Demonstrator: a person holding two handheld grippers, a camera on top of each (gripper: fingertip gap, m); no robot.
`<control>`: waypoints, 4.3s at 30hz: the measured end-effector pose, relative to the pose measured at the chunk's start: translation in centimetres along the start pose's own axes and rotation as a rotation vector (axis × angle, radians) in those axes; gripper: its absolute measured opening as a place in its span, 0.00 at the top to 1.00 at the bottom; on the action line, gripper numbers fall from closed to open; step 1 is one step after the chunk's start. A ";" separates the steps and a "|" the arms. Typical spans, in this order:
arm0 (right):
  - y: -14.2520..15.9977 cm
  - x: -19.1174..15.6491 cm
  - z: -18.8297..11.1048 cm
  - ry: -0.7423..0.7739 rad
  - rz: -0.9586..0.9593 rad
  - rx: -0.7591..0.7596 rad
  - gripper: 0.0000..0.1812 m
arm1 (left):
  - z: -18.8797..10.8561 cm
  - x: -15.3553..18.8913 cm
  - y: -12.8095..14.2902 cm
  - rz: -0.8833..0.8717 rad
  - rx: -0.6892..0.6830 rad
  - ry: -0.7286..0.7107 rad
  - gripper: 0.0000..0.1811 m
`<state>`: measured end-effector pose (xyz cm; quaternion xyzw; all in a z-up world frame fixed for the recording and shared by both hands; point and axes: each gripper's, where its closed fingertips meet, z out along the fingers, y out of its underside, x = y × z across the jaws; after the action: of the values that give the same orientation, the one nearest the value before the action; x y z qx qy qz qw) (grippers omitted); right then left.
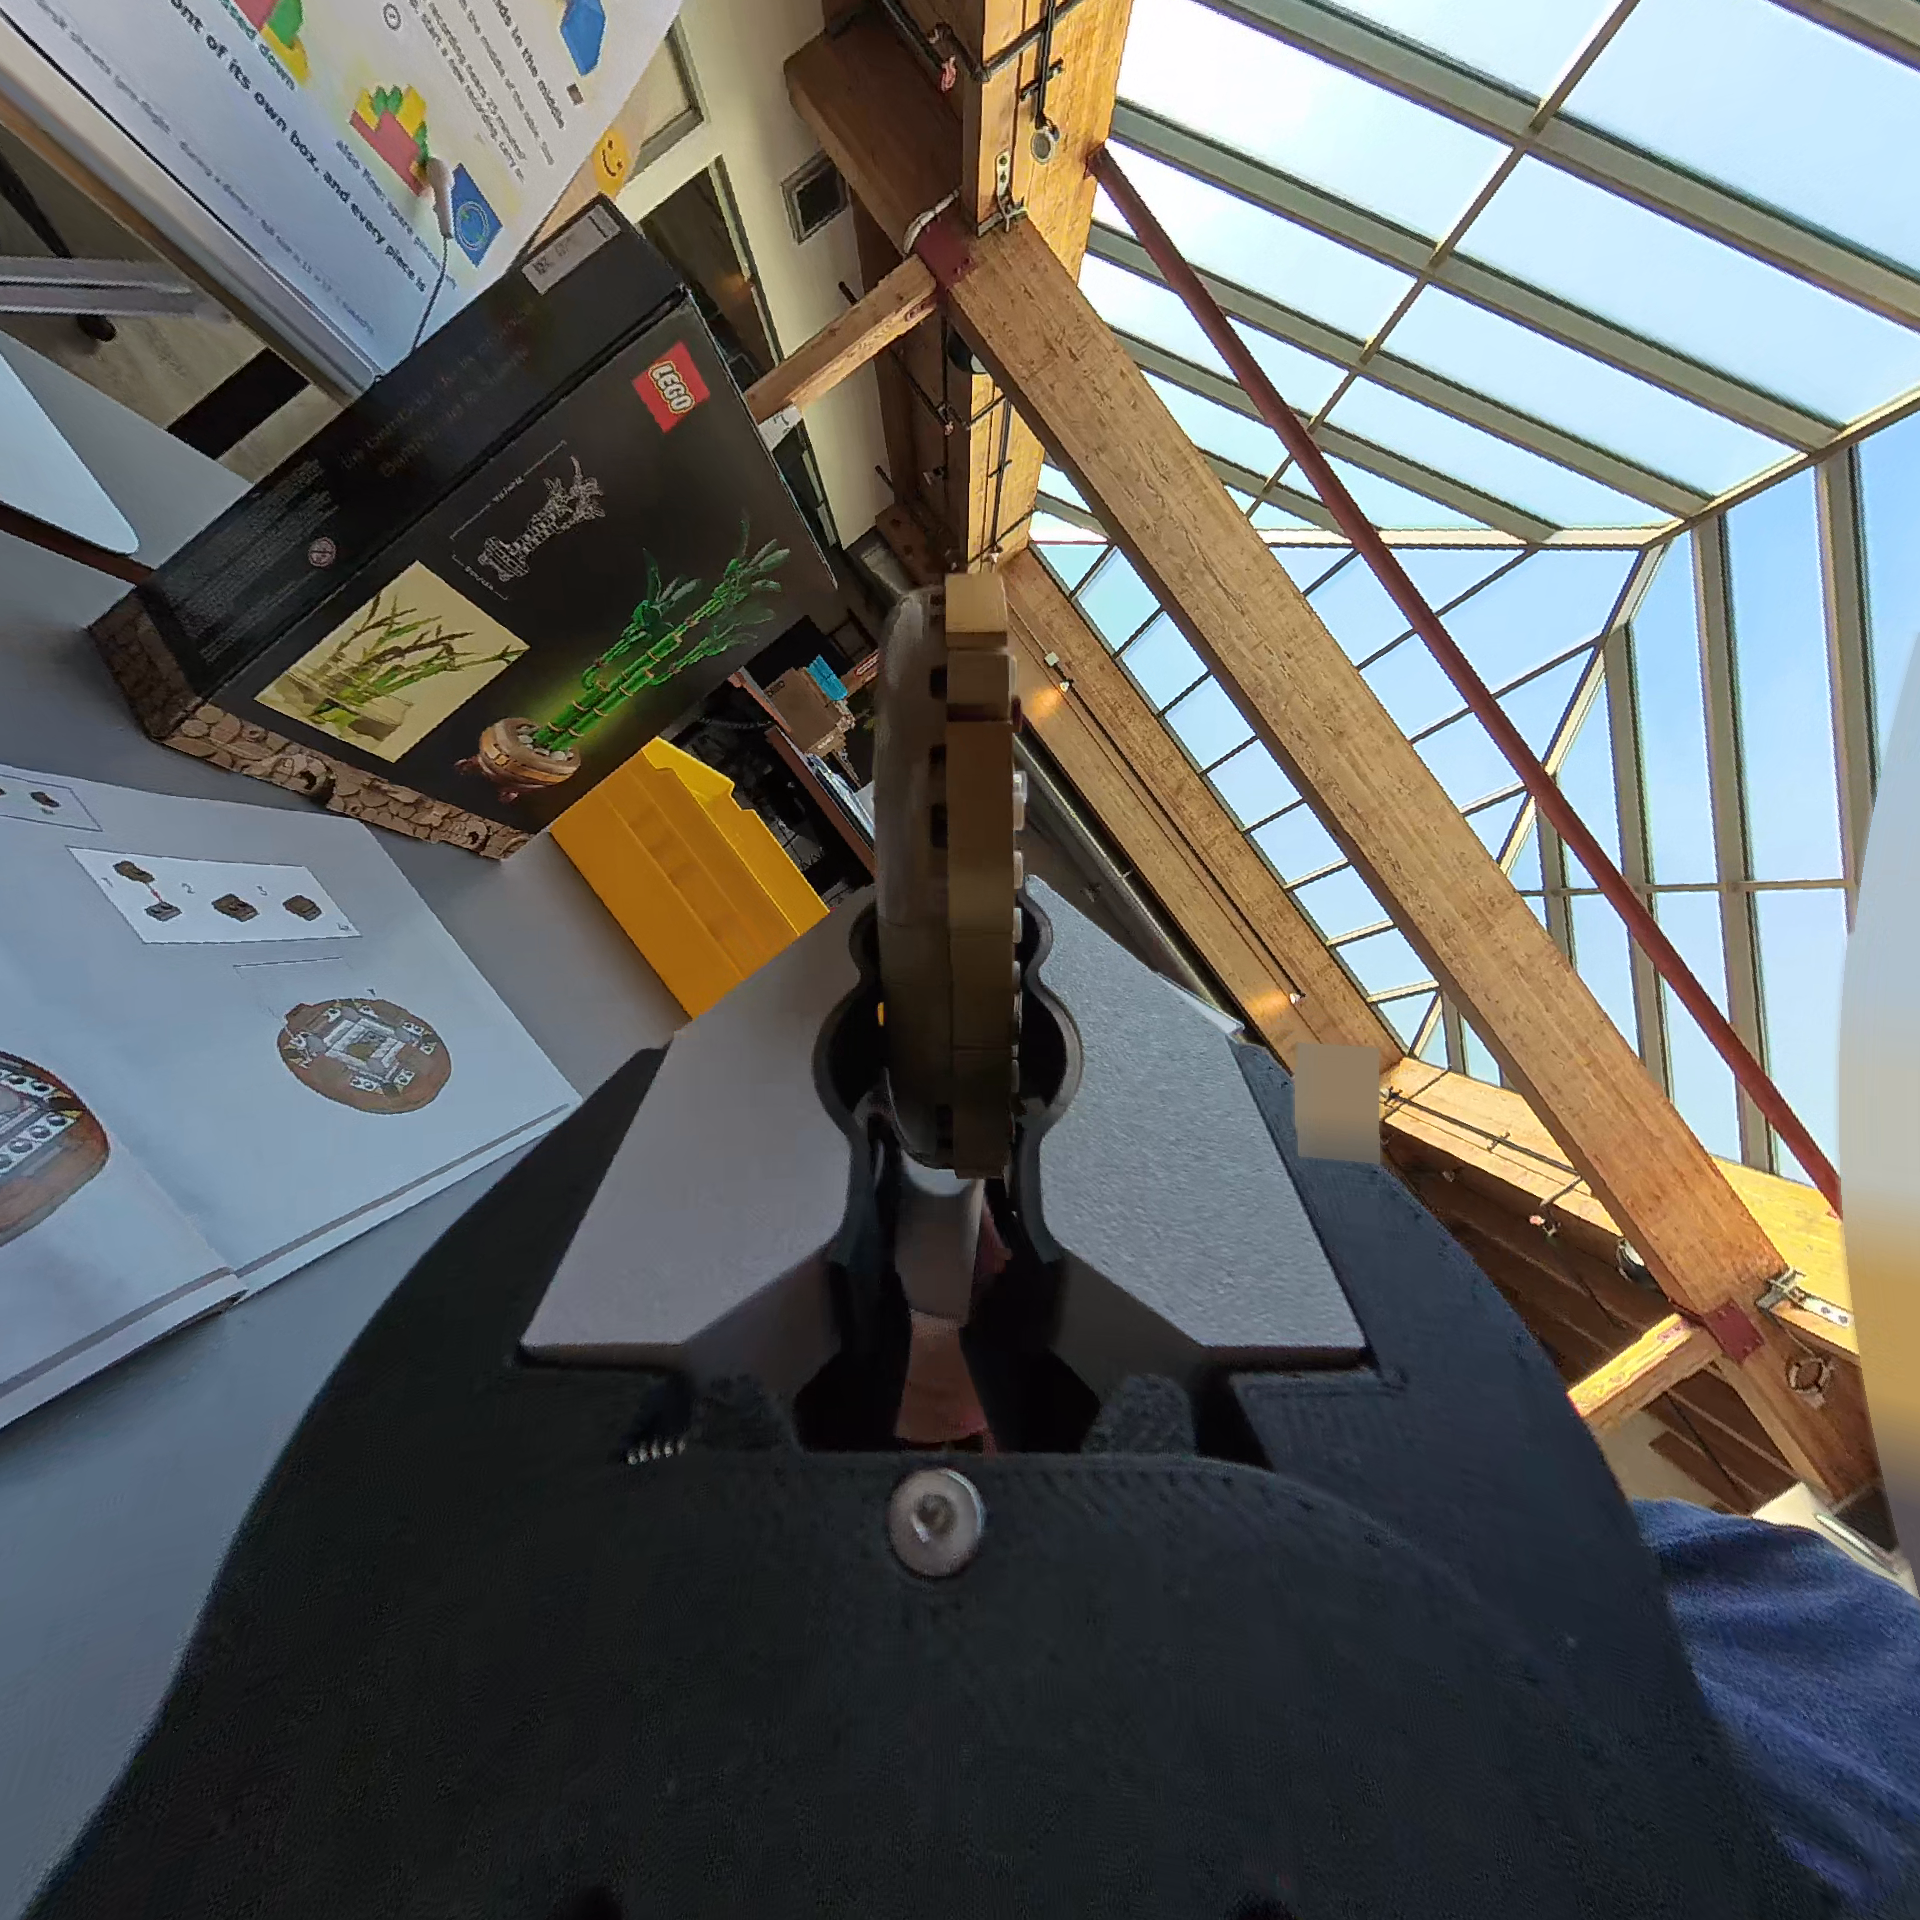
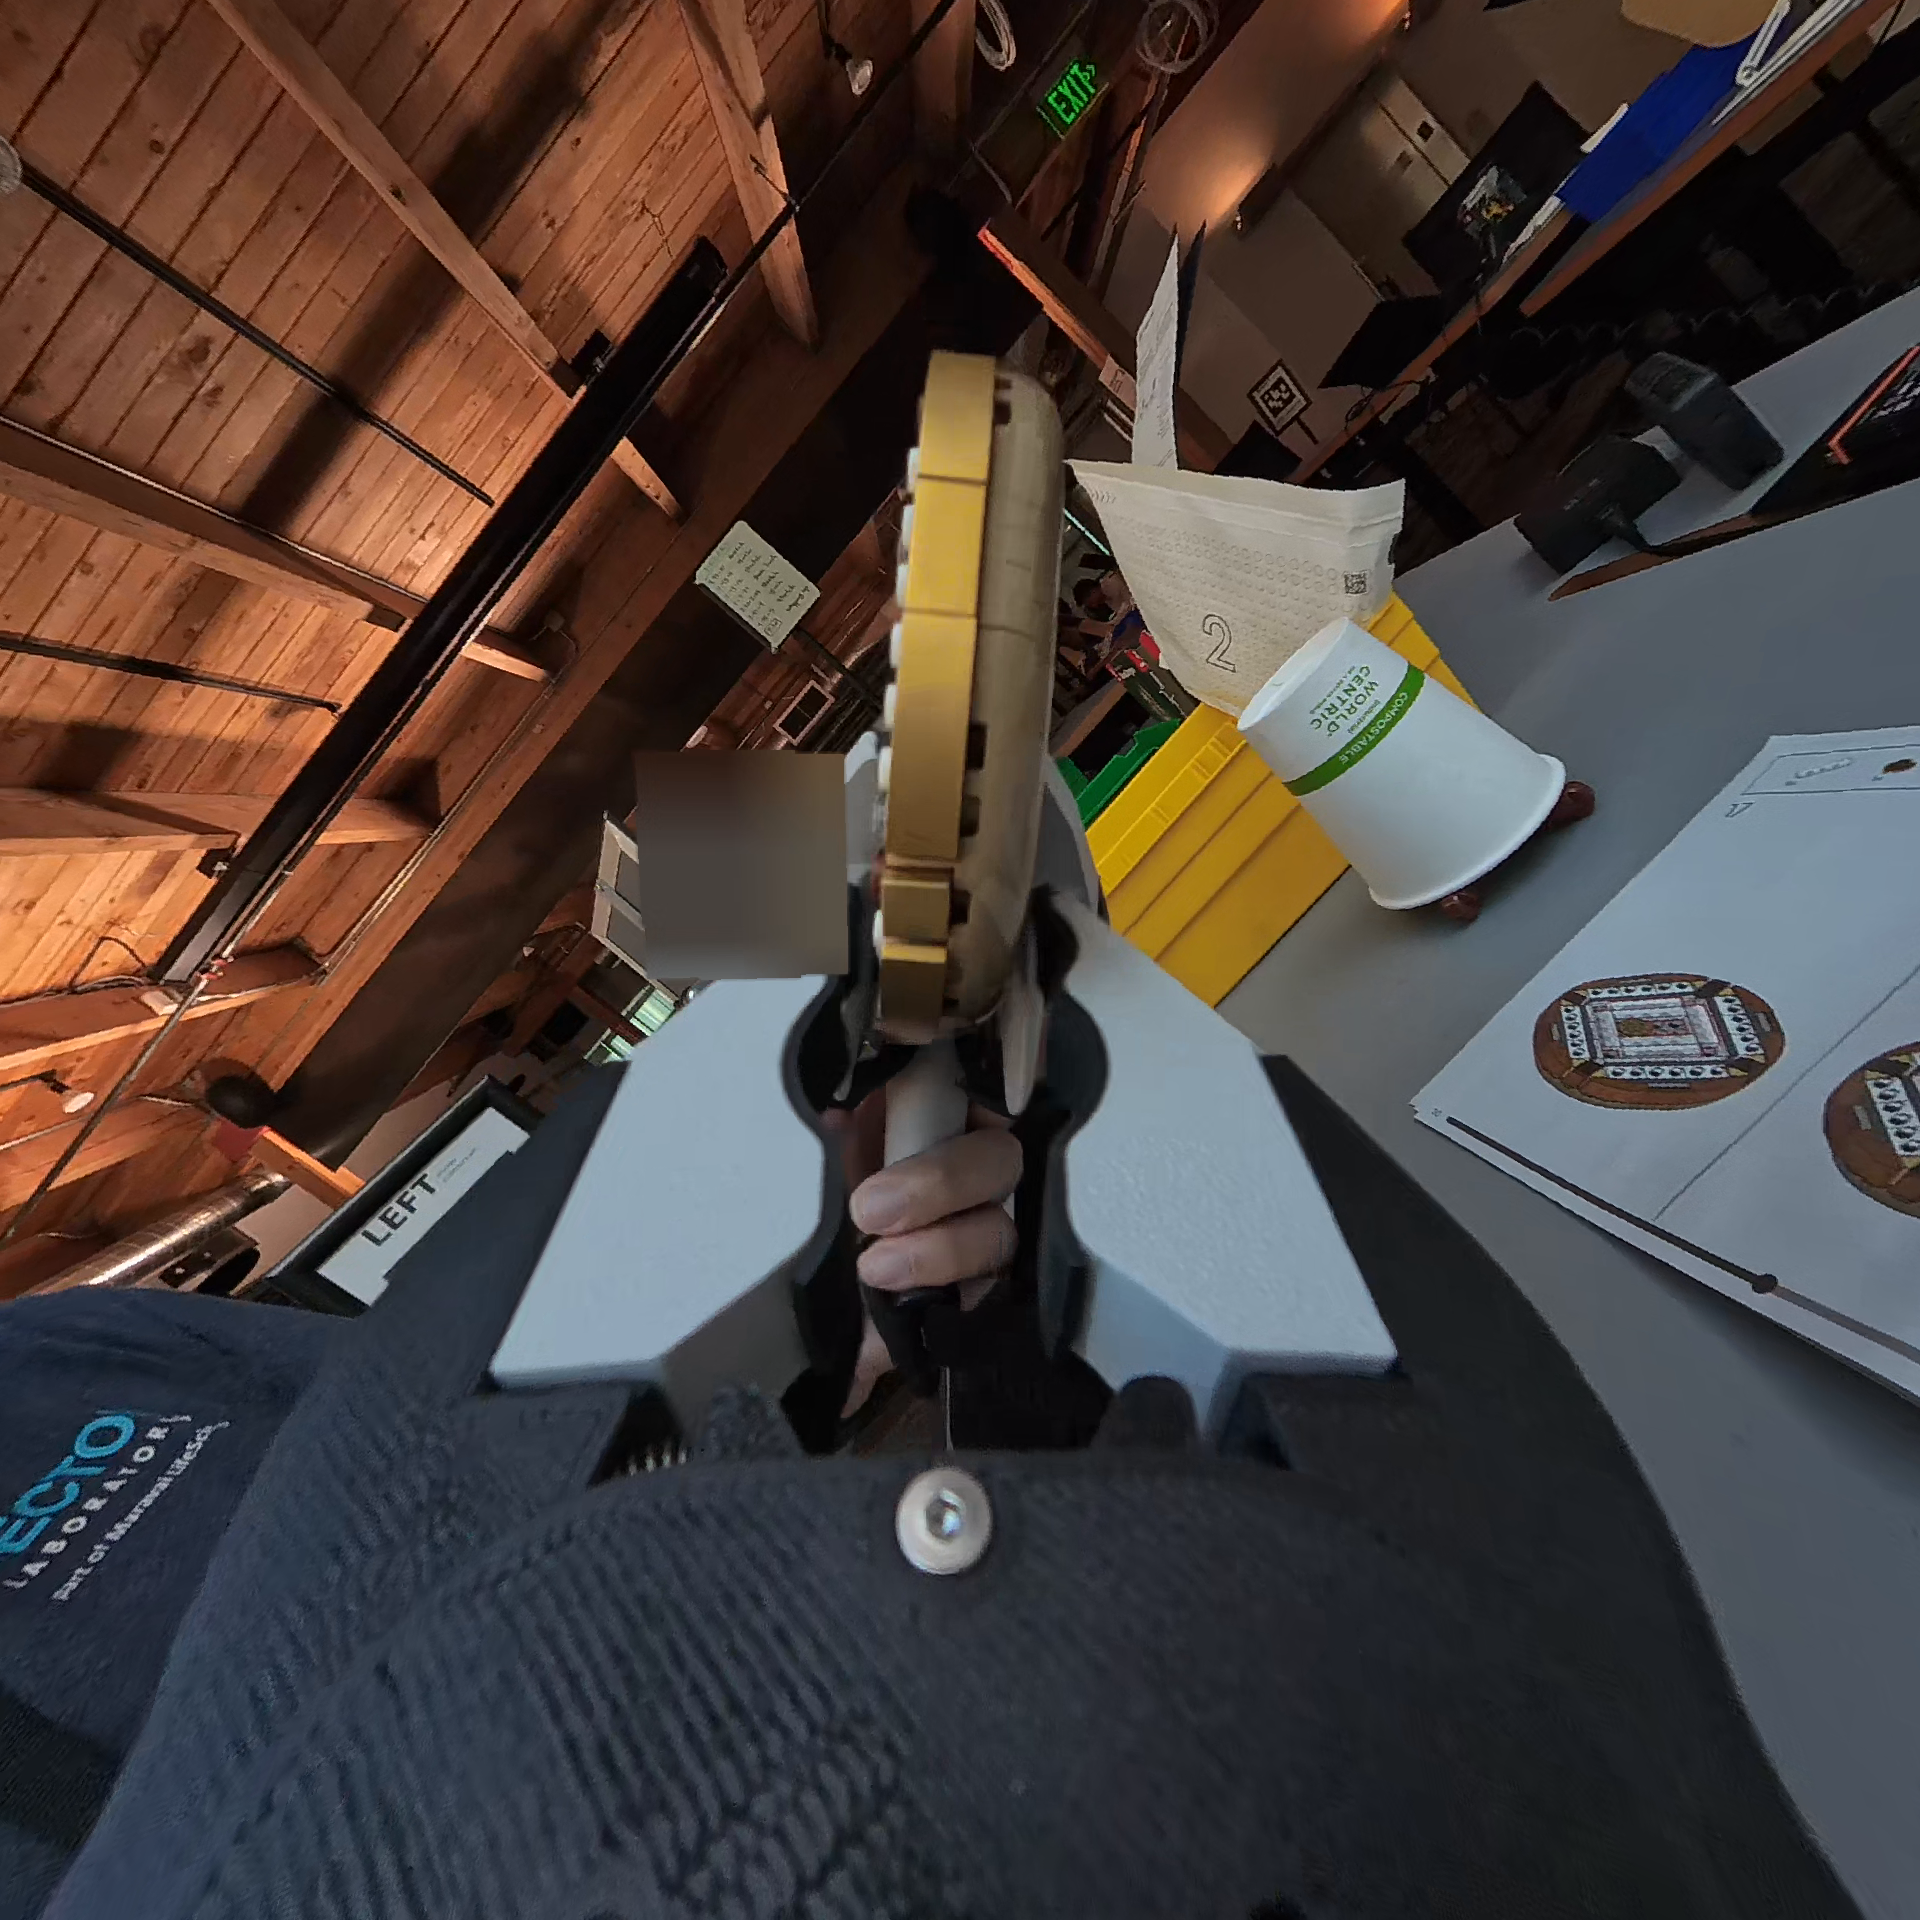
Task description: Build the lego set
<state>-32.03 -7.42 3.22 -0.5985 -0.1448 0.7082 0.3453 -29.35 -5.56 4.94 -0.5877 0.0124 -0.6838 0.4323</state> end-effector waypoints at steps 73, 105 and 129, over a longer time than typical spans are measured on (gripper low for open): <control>3.6 6.4 -13.9 0.362 -0.322 -0.202 0.83 | -10.8 -3.4 13.1 -0.343 -0.490 -0.164 0.89; 5.0 16.0 -15.1 0.549 -0.799 -0.911 0.94 | -10.6 -3.4 12.8 -0.386 -0.491 -0.146 0.89; 7.9 0.6 -7.0 0.051 -0.950 -0.709 0.95 | -10.0 -3.3 13.6 -0.384 -0.506 -0.153 0.89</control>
<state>-27.95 -14.22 -3.79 -0.5635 -0.6164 0.3699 0.4071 -29.86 -16.96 -7.90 -0.7179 0.0383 -0.6818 0.1350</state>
